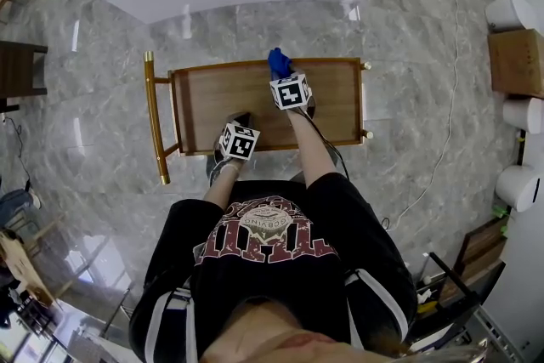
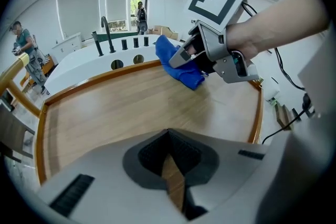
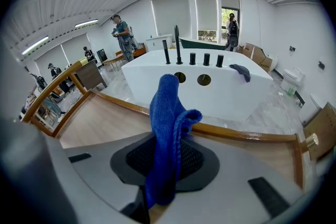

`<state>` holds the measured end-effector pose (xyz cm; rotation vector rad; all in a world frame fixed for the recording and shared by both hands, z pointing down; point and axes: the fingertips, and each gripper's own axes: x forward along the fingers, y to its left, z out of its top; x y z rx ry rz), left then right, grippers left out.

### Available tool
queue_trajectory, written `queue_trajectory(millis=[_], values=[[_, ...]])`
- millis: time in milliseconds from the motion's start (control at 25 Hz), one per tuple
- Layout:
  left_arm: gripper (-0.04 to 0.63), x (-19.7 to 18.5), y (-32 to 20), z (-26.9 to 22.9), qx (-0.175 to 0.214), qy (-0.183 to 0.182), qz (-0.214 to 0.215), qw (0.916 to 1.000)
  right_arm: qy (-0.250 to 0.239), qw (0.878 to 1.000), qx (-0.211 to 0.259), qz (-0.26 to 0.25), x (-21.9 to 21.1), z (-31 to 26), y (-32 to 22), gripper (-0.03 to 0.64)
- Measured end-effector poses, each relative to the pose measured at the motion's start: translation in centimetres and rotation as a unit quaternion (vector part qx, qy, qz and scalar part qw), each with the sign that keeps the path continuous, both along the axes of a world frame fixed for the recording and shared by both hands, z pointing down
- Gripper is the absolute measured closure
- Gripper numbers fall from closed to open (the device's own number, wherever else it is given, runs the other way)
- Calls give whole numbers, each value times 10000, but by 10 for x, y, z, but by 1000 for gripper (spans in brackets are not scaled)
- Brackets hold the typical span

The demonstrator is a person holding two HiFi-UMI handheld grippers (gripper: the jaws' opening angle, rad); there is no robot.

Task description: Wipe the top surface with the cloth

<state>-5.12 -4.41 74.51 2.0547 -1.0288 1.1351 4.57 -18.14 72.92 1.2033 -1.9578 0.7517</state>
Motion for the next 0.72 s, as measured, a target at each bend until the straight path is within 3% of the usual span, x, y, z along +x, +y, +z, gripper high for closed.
queue_trajectory(millis=[480, 720], values=[[549, 4, -7, -2, 8, -88, 29, 10000, 176, 9987, -82, 474, 63, 4, -4, 531], [549, 4, -6, -2, 22, -112, 45, 9999, 421, 9985, 8, 342, 88, -1, -3, 531]])
